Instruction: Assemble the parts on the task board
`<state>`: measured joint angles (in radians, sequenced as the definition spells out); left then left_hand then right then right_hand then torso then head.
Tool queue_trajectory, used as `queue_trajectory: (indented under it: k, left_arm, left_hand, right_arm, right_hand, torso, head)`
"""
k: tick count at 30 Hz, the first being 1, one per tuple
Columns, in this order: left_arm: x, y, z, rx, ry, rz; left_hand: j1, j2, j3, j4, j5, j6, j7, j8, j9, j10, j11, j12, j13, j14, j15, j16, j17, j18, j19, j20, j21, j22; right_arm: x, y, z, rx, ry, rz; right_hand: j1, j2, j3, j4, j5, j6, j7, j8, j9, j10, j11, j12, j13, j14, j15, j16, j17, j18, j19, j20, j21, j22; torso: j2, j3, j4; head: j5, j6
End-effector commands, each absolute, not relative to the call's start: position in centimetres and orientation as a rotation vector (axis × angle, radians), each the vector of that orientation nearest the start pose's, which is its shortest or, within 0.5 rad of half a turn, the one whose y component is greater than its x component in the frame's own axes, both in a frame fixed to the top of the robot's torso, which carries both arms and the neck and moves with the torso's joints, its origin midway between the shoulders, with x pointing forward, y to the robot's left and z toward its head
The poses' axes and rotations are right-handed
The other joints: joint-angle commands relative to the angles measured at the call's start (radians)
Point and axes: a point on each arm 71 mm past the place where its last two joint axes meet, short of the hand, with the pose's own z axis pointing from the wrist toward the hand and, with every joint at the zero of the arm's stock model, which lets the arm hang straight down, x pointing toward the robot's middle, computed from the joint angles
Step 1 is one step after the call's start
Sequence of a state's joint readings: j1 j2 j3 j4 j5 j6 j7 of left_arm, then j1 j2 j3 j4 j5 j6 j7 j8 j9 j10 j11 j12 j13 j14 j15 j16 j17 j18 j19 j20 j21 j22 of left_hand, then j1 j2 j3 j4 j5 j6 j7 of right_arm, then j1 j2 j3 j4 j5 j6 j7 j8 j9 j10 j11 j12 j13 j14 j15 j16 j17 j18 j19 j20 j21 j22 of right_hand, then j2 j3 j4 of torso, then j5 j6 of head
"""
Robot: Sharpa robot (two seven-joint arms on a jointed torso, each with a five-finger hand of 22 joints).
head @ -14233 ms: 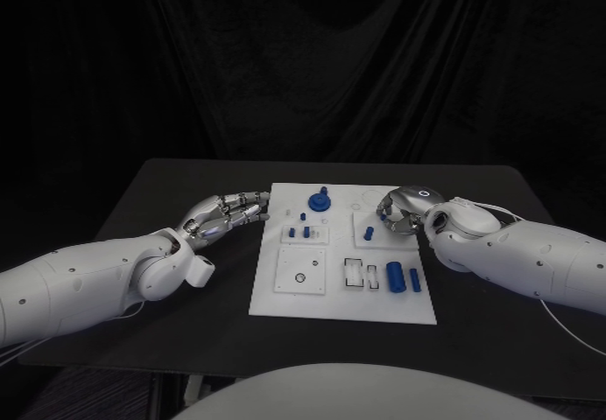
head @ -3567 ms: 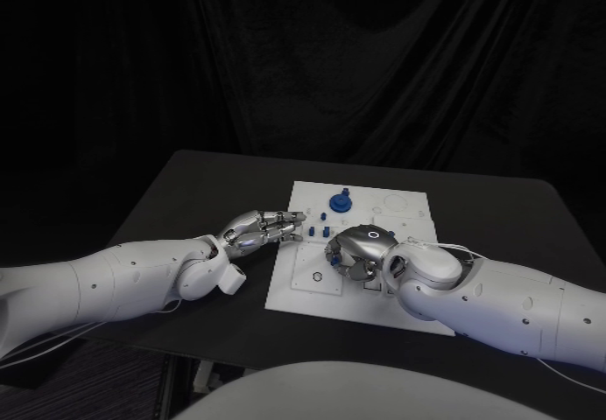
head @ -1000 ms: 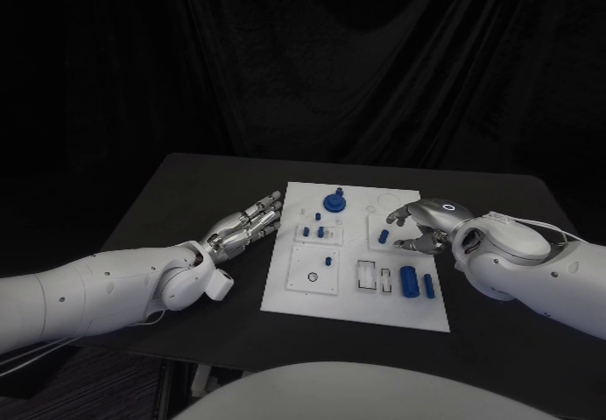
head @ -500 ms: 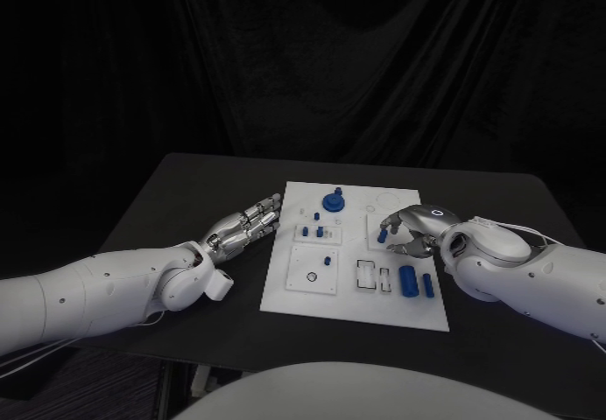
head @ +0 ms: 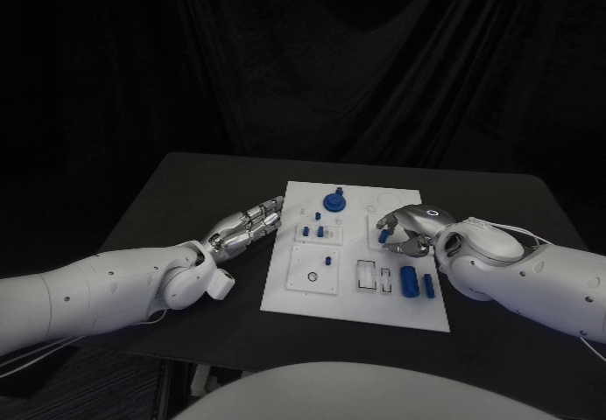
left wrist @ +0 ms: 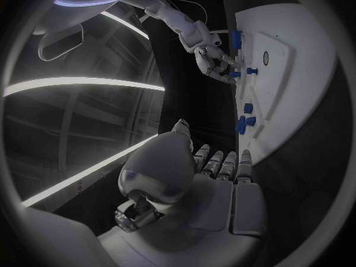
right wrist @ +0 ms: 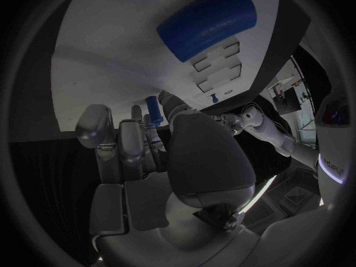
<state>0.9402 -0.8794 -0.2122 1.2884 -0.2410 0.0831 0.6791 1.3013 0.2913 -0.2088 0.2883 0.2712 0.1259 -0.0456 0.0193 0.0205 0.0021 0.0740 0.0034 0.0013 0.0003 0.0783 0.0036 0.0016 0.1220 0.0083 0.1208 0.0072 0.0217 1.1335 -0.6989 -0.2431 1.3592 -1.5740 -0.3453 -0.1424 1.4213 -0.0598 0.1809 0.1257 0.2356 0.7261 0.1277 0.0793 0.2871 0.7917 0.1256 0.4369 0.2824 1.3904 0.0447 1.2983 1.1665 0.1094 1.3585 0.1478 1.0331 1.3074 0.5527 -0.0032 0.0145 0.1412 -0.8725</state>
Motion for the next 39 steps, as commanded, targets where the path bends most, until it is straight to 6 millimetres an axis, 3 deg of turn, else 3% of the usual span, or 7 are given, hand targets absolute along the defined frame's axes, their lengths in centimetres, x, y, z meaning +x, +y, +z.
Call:
queue_trajectory:
  k: [1,10,20,28,39]
  left_arm:
    - [41.3,27.9,-32.8,-0.858,1.451,-1.821]
    - [41.4,27.8,-33.0,-0.865,1.466,-1.826]
    - [41.4,27.8,-33.1,-0.872,1.479,-1.829]
    - [41.5,27.8,-33.2,-0.877,1.49,-1.827]
    - [41.5,27.7,-33.3,-0.88,1.497,-1.824]
  left_hand:
    - [0.016,0.0,0.008,-0.001,0.016,0.008,0.009,0.005,0.002,0.001,0.007,-0.003,0.0,0.0,0.008,-0.004,-0.002,-0.023,0.0,-0.006,0.0,-0.001]
    - [0.051,-0.001,0.022,-0.008,0.054,0.025,0.028,0.008,0.004,0.0,0.006,-0.003,-0.001,0.0,0.017,-0.004,-0.002,-0.02,0.001,0.006,0.001,0.0]
    - [0.082,-0.001,0.038,-0.022,0.086,0.032,0.037,0.009,0.005,0.0,0.003,-0.003,-0.001,0.0,0.024,-0.004,-0.002,-0.013,0.002,0.021,0.001,-0.001]
    - [0.09,-0.001,0.044,-0.027,0.094,0.034,0.041,0.01,0.005,0.0,0.002,-0.003,-0.001,0.0,0.028,-0.004,-0.002,-0.011,0.002,0.027,0.001,-0.001]
    - [0.095,-0.001,0.048,-0.03,0.098,0.035,0.043,0.01,0.006,-0.001,0.002,-0.003,-0.001,0.0,0.031,-0.004,-0.002,-0.01,0.002,0.031,0.001,-0.001]
  right_arm:
    - [46.5,-17.7,-29.3,-0.322,1.81,0.535]
    - [46.6,-17.5,-29.2,-0.316,1.783,0.547]
    - [46.6,-17.7,-28.9,-0.307,1.756,0.558]
    - [46.6,-17.5,-27.9,-0.296,1.716,0.578]
    - [45.9,-15.9,-24.4,-0.309,1.681,0.636]
  right_hand:
    - [0.0,0.013,0.012,0.006,0.009,0.025,0.0,0.014,-0.003,0.03,-0.004,-0.011,-0.013,0.013,-0.003,0.011,0.006,-0.01,0.011,-0.003,0.012,0.133]
    - [0.026,0.017,0.07,0.003,0.068,0.135,-0.002,0.063,0.017,0.117,-0.025,-0.019,-0.036,0.031,-0.022,0.028,0.027,-0.016,0.029,-0.019,0.05,0.142]
    - [0.046,0.018,0.1,-0.023,0.087,0.222,0.002,0.113,0.067,0.189,-0.053,0.001,-0.024,0.045,-0.046,0.037,0.041,-0.021,0.043,-0.042,0.083,0.149]
    - [0.053,0.02,0.106,-0.04,0.095,0.256,0.001,0.138,0.098,0.209,-0.058,0.003,-0.019,0.051,-0.051,0.041,0.047,-0.024,0.049,-0.048,0.098,0.152]
    - [0.055,0.015,0.106,-0.049,0.097,0.265,0.0,0.147,0.117,0.217,-0.059,-0.001,-0.018,0.054,-0.052,0.042,0.048,-0.024,0.05,-0.05,0.101,0.152]
  torso:
    - [-0.001,-0.0009,0.0004]
    - [-0.003,0.0001,-0.0023]
    - [-0.003,0.0002,-0.0023]
    - [-0.003,0.0,-0.0022]
    - [-0.004,-0.0005,-0.0018]
  head:
    - [-0.002,0.0]
    - [0.003,0.0]
    - [0.003,0.0]
    - [0.004,0.0]
    - [0.013,0.0]
